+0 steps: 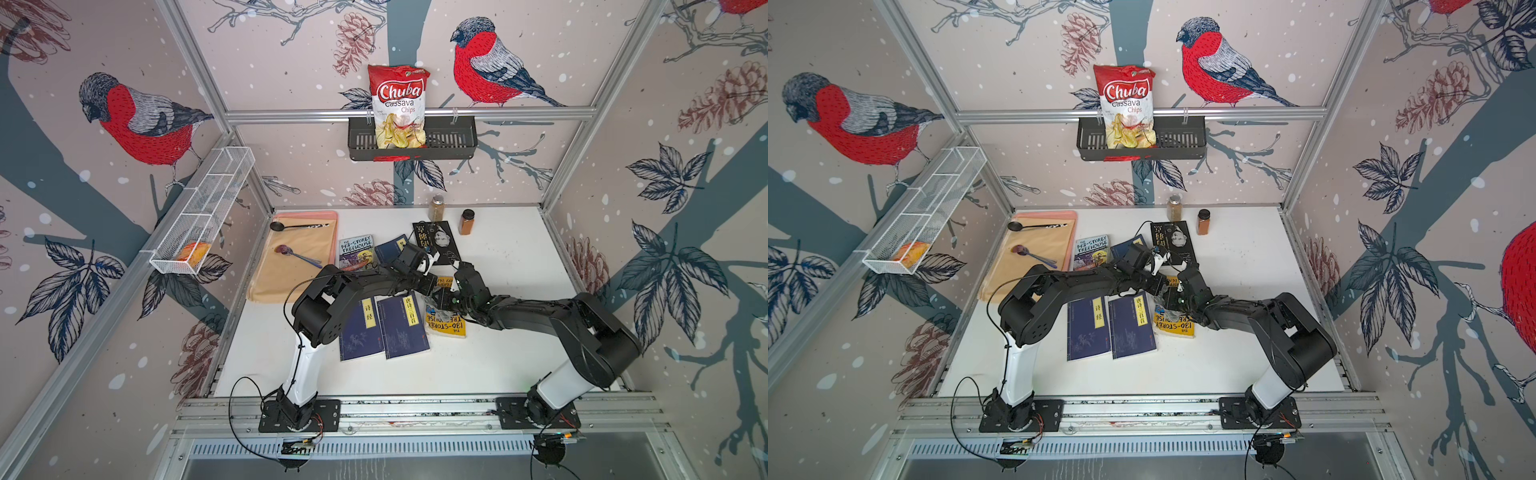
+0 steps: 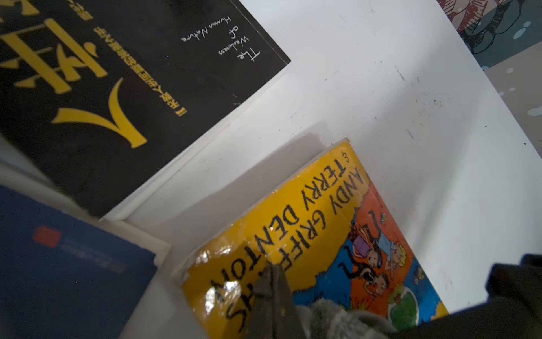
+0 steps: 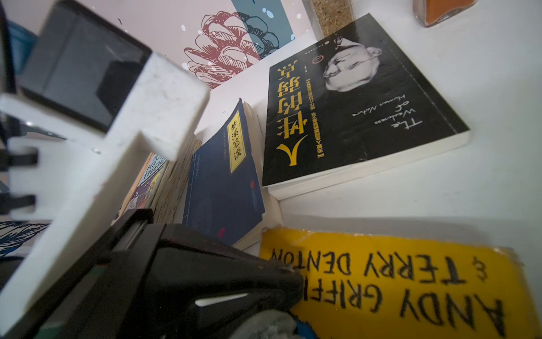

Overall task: Wipe the cover of the book
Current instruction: Wipe the dirt from the cover of the book.

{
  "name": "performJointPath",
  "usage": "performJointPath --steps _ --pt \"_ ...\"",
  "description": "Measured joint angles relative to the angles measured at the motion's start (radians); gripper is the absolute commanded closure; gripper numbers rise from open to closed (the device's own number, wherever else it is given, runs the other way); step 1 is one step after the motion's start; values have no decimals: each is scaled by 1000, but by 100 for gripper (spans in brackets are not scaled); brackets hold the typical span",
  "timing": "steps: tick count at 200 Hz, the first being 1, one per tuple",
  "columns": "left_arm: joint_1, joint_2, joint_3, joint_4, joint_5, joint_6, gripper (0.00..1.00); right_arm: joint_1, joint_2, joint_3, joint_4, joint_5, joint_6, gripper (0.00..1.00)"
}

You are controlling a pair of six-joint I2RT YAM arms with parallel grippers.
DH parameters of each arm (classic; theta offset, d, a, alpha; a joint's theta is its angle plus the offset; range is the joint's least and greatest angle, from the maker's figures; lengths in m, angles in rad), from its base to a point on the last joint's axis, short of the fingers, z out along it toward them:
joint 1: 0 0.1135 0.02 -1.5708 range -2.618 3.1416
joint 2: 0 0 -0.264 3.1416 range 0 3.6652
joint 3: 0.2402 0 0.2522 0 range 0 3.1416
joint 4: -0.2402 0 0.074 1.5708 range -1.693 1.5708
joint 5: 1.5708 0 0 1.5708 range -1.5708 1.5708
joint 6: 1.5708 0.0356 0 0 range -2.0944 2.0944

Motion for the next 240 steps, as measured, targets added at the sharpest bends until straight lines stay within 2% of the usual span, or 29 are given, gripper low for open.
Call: performJointPath --steps 34,93,133,168,185,213,240 --pt "0 11 6 -5 3 0 100 87 -44 -39 13 75 -3 97" --pt "0 14 8 -4 7 0 100 185 -161 -147 6 79 74 97" --pt "2 16 7 0 13 0 100 176 -168 -158 0 49 89 97" --pt "2 32 16 38 12 -1 100 72 -66 -103 57 -78 101 98" --pt "2 37 21 55 8 -1 100 44 -24 -74 80 -101 100 97" --pt "2 37 21 63 5 -1 100 65 -8 -61 90 -89 93 96" --pt "2 45 23 62 6 -2 100 127 -47 -97 101 -4 82 96"
